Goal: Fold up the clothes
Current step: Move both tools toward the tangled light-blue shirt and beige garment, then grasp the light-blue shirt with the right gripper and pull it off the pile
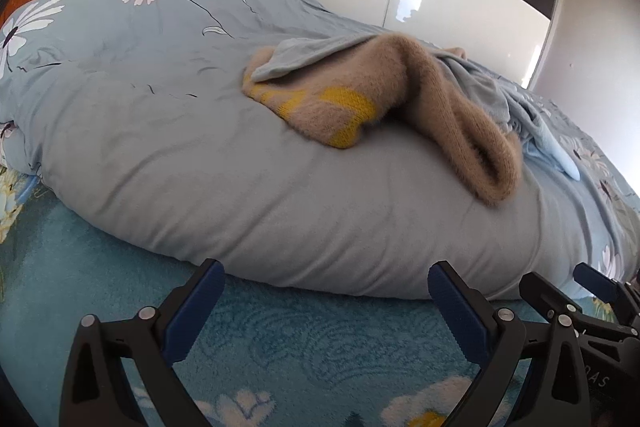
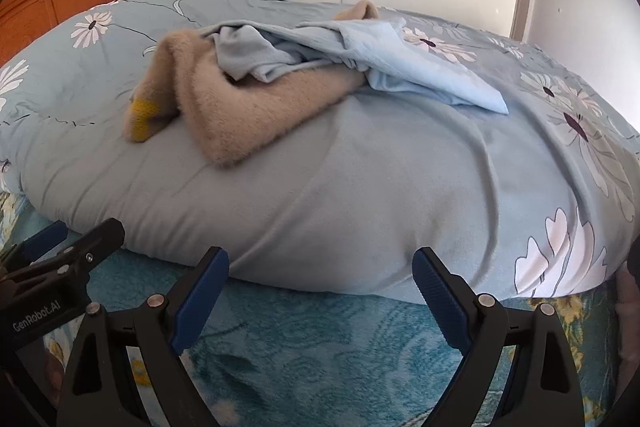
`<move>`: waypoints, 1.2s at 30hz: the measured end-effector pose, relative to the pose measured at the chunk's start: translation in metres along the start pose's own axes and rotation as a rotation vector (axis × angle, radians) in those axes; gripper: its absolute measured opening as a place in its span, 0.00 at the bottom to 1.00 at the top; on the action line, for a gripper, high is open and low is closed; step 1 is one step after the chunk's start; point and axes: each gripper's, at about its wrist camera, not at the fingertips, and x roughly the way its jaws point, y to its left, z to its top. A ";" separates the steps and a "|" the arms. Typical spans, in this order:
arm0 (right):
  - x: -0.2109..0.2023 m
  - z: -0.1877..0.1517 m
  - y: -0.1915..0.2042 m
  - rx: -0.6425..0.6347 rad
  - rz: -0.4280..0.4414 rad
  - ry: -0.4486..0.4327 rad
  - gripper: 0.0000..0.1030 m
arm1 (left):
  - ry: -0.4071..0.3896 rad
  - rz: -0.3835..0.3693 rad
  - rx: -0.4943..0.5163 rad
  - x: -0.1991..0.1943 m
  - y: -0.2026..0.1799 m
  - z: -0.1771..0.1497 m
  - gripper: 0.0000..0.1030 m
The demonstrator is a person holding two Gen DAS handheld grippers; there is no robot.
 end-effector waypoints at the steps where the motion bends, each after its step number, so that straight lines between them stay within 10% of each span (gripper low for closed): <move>1: 0.001 -0.001 0.003 -0.002 -0.003 0.001 0.91 | 0.005 0.001 0.011 0.001 -0.002 -0.001 1.00; 16: -0.004 -0.001 0.013 0.006 0.025 -0.012 0.91 | -0.001 0.021 0.004 -0.001 0.014 0.004 1.00; 24: -0.017 0.076 0.023 -0.080 0.007 -0.185 0.91 | -0.050 0.108 0.093 -0.013 0.018 0.013 1.00; 32: 0.032 0.135 0.061 -0.337 -0.012 -0.151 0.89 | -0.034 0.082 0.078 -0.013 0.027 0.016 1.00; 36: 0.056 0.144 0.074 -0.381 -0.022 -0.094 0.52 | -0.029 0.089 0.047 -0.014 0.034 0.018 1.00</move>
